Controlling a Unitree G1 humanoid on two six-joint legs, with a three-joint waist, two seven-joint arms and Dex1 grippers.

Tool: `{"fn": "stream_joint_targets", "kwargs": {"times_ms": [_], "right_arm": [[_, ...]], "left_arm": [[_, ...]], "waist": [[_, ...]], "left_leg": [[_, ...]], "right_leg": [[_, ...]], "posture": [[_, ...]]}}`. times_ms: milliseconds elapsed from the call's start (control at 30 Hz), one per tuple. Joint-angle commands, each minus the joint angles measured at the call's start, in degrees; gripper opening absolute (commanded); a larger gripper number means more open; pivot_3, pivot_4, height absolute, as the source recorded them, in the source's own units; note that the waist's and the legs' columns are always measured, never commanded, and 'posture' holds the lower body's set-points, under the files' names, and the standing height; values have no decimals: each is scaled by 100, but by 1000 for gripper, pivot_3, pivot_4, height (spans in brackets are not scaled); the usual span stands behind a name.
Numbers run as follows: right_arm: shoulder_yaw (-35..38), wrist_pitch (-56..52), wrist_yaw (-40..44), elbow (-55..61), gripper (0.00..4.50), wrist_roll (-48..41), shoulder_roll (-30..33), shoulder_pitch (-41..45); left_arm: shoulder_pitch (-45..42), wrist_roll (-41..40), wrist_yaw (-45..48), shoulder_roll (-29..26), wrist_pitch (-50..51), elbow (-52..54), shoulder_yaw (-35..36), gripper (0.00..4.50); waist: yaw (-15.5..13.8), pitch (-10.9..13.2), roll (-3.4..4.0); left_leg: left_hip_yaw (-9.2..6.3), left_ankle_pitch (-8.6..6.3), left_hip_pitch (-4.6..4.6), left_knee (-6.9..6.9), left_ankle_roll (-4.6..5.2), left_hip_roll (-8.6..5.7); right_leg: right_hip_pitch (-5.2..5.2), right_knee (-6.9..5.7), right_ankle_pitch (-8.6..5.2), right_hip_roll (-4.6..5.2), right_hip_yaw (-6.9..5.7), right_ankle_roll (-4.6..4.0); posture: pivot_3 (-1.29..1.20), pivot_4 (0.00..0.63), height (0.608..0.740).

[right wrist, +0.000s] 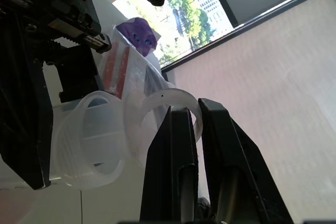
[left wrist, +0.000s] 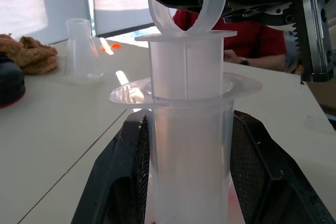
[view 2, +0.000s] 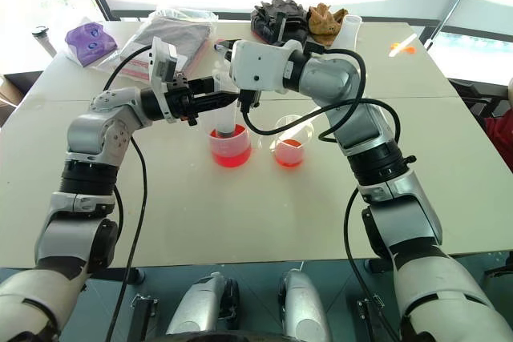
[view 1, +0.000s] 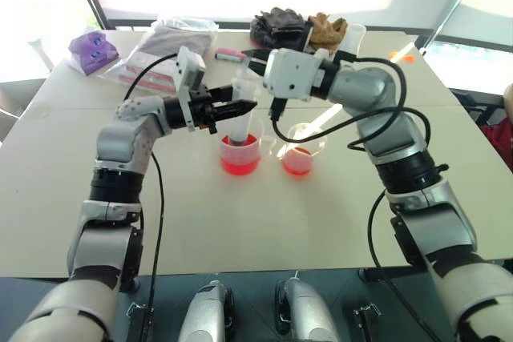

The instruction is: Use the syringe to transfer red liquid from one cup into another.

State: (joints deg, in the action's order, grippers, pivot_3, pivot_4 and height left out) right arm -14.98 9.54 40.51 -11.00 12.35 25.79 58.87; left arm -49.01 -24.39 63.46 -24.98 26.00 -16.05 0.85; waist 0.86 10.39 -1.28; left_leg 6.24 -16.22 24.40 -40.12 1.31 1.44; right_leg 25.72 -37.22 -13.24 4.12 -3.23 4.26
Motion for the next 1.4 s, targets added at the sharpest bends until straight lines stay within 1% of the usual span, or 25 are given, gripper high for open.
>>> {"fn": "stream_joint_targets", "kwargs": {"times_ms": [33, 300, 667, 767, 833, 933, 967, 1267, 1400], "right_arm": [[526, 73, -608, 3, 67, 88, 100, 539], [573, 169, -843, -260, 67, 191, 136, 719], [509, 78, -747, -140, 67, 82, 118, 592], [517, 66, -692, -113, 1103, 53, 190, 547], [502, 59, -646, -78, 2112, 79, 262, 493], [446, 6, -535, 41, 3742, 158, 406, 365], [441, -11, -507, 99, 4160, 165, 450, 321], [975, -509, -238, 1074, 4160, -469, 848, -211], [1288, -810, -115, 1562, 4160, -655, 1146, -585]], "left_arm": [[239, 90, 224, -36, 127, 233, -385, 1600], [289, 87, 181, -62, 147, 326, -423, 1600], [-35, -60, -6, 32, 250, 320, -190, 1600], [-153, -139, -17, 0, 310, 394, -82, 1600], [-189, -149, -27, -31, 297, 428, -30, 1600], [-255, -167, -26, -98, 308, 474, 40, 1600], [-277, -177, -27, -115, 318, 488, 62, 1600], [-634, -172, -176, -55, 148, 231, 224, 1600], [-1011, -269, -215, -11, 140, -89, 352, 1600]], "waist": [[-3, 0, 0], [0, 0, 0], [-2, 0, 0], [-1, 0, 0], [-6, 0, 0], [-2, 0, 0], [-1, 0, 1], [-17, 0, 1], [-18, 0, 1]], "left_leg": [[0, 0, 0, 0, 0, 0], [1, 0, 0, 0, 0, 0], [0, 0, 0, 0, 0, 0], [0, 0, 0, 0, 0, 0], [0, 0, 0, 0, 0, 0], [1, 0, 1, 0, 0, 0], [0, 0, 1, 0, 0, 0], [-1, 0, 1, 0, 0, -2], [-2, 0, 0, 0, 0, -2]], "right_leg": [[0, 0, 0, 0, 0, 0], [0, 0, 0, 1, 0, 0], [0, 0, 0, 1, 0, 0], [0, 0, 0, 1, 0, 0], [0, 0, 0, 1, 0, 0], [0, 1, 0, 1, 0, 0], [0, 1, 0, 1, 0, 0], [-4, 5, 0, 2, 0, 0], [-4, 3, 0, 2, 0, 0]], "posture": [[0, 150, 740], [0, 150, 740], [0, 150, 740], [0, 150, 740], [0, 150, 740], [0, 150, 740], [0, 150, 740], [0, 150, 740], [0, 150, 740]]}}
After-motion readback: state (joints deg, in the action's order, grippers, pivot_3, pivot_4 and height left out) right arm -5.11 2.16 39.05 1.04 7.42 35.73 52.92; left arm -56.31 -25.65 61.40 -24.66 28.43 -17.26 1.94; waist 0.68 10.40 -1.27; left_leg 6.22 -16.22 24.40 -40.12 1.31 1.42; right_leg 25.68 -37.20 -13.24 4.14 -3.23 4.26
